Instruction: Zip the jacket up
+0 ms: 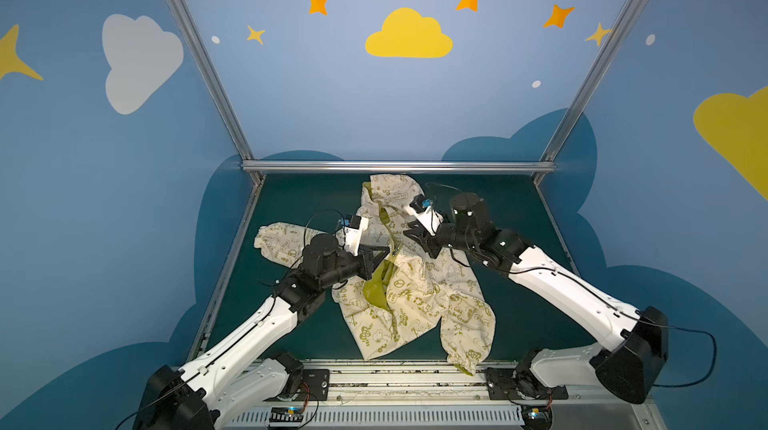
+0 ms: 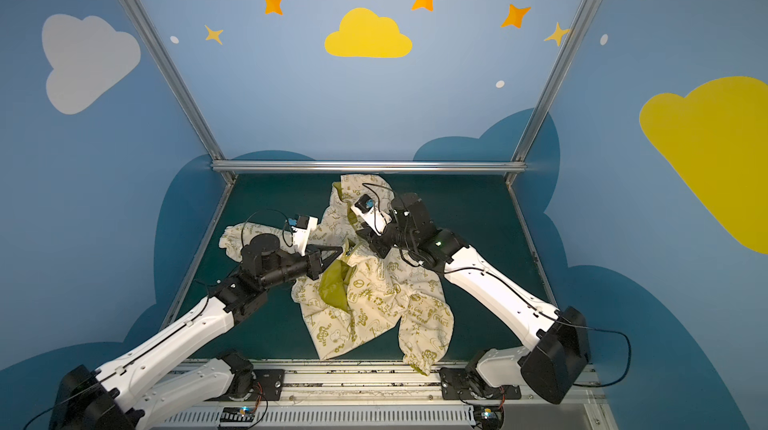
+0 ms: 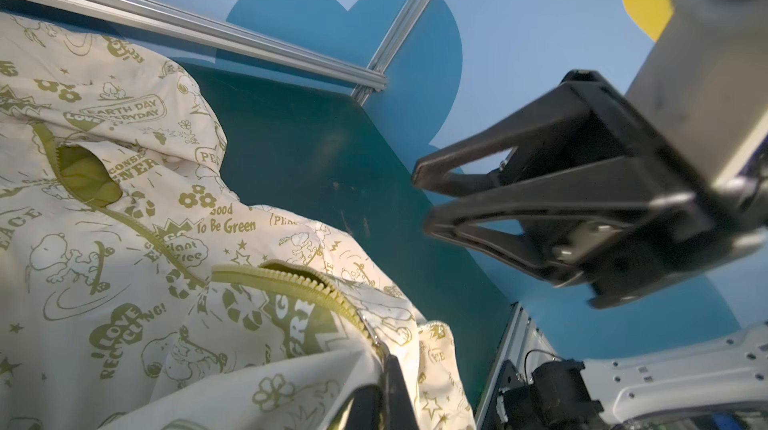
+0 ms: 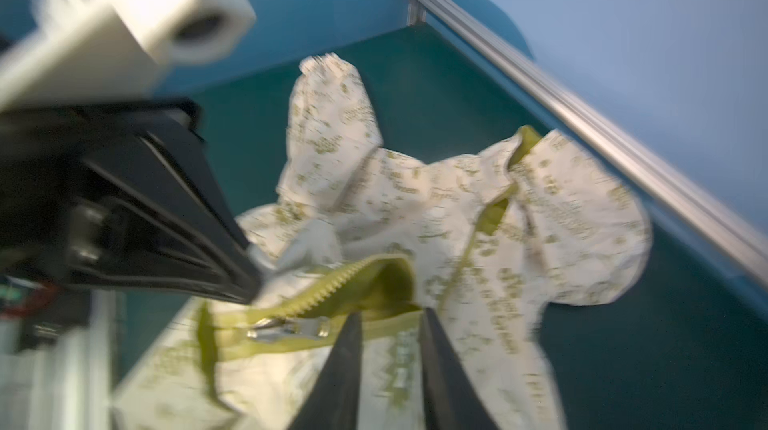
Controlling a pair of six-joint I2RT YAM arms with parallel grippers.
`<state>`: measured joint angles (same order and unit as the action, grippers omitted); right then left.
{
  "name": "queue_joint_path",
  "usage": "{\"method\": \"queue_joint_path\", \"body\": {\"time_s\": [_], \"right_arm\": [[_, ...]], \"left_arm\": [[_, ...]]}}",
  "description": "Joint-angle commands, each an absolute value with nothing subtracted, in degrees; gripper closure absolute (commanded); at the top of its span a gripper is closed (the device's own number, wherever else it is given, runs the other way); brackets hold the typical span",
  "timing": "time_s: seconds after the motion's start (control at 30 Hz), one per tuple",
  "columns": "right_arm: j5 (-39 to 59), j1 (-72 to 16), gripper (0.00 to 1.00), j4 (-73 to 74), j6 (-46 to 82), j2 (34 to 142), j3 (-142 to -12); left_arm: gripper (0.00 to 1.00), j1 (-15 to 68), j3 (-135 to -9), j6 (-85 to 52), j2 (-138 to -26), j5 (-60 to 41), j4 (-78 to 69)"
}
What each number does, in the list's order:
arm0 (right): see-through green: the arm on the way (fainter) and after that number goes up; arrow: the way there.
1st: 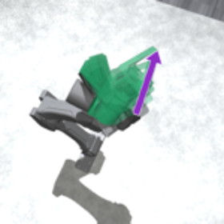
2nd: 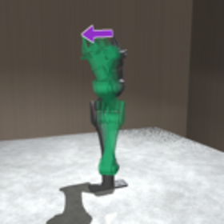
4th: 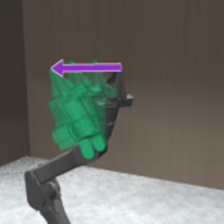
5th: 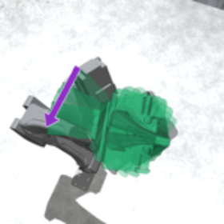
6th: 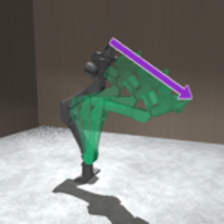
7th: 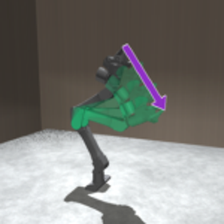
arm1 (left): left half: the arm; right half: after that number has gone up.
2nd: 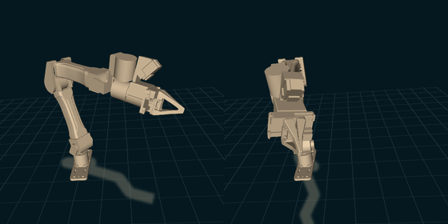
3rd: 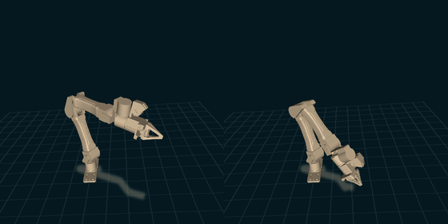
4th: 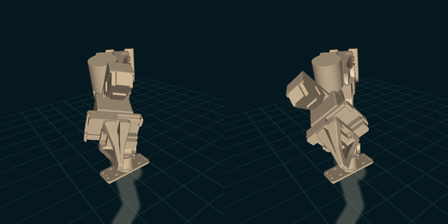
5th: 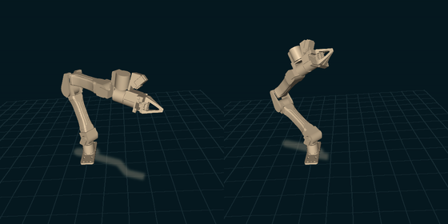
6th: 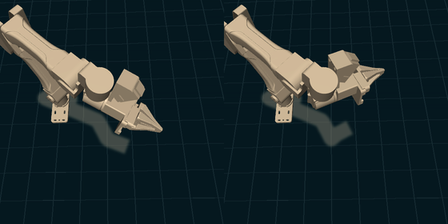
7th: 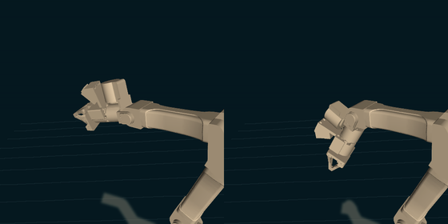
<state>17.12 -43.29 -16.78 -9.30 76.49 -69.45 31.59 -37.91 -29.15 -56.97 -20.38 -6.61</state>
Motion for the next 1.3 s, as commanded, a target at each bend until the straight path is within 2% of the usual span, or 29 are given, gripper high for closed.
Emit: {"method": "queue_joint_path", "body": {"time_s": [0.0,0.1,0.27,0.33,0.43,0.6,0.77,1.27], "right_arm": [[27.5,-43.3,0.55,-20.8,0.3,75.7,-68.2],[32.0,-42.7,0.44,-21.1,0.4,76.4,-66.9],[41.3,-40.1,0.38,-20.1,4.0,80.9,-67.3],[45.0,-39.6,0.38,-17.8,4.3,82.6,-66.3],[45.2,-39.7,0.39,-15.9,0.5,84.3,-64.9],[42.8,-40.4,0.43,-14.6,-13.8,83.7,-62.4],[43.0,-40.4,0.45,-20.6,-24.0,84.6,-65.3],[38.0,-45.9,0.48,-27.3,-33.4,91.1,-72.3]], "left_arm": [[0.97,30.9,-37.9,-22.3,-57.1,-24.1,-0.6],[0.97,30.8,-37.5,-19.2,-56.5,-25.8,1.8],[0.97,30.5,-37.8,-14.4,-56.3,-26.5,6.7],[0.97,30.4,-37.9,-14.0,-56.5,-26.3,7.6],[0.97,30.2,-37.5,-13.3,-56.8,-26.4,7.3],[0.97,30.1,-37.3,-11.8,-55.8,-26.2,7.0],[0.97,30.1,-33.1,-10.0,-51.4,-26.7,0.8],[0.97,30.2,-30.7,-7.2,-47.5,-26.0,-1.1]]}}
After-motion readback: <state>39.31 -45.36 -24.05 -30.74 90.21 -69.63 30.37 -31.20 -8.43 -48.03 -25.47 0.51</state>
